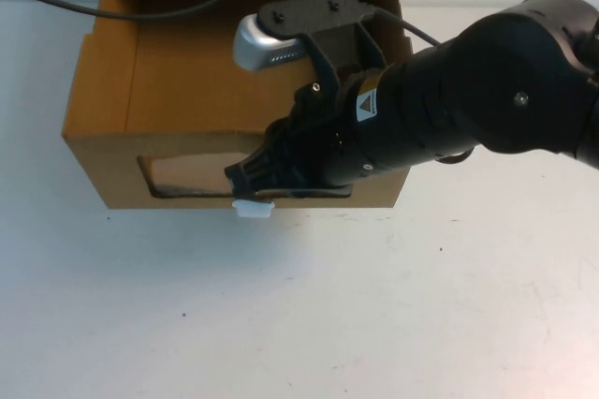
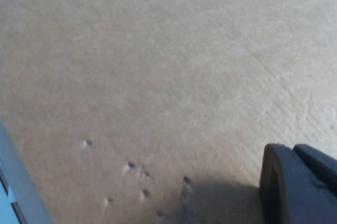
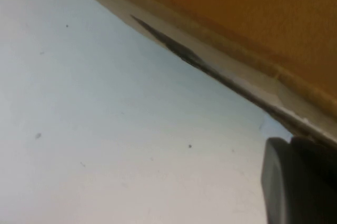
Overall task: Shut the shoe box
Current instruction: Close the shoe box with your right arm
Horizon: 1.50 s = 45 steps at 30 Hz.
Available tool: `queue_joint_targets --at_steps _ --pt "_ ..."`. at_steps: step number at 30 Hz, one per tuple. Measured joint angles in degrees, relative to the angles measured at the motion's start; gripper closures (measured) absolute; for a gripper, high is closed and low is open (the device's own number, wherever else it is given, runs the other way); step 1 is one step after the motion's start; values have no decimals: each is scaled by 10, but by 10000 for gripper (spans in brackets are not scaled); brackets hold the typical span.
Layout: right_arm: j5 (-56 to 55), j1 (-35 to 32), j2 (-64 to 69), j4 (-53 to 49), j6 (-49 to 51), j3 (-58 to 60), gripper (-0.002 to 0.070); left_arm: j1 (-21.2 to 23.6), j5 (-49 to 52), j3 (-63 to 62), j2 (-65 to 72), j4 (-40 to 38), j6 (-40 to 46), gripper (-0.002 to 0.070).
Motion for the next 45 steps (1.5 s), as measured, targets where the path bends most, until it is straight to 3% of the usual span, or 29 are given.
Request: queue_joint_targets --at_steps 19,29,45 --pt "-84 -13 25 15 -5 -1 687 0 1 0 0 0 0 677" --pt "-26 -17 31 56 -39 -43 687 0 1 0 0 7 -1 677" --pt "-42 -78 64 126 -95 -69 687 0 1 0 0 7 -1 677"
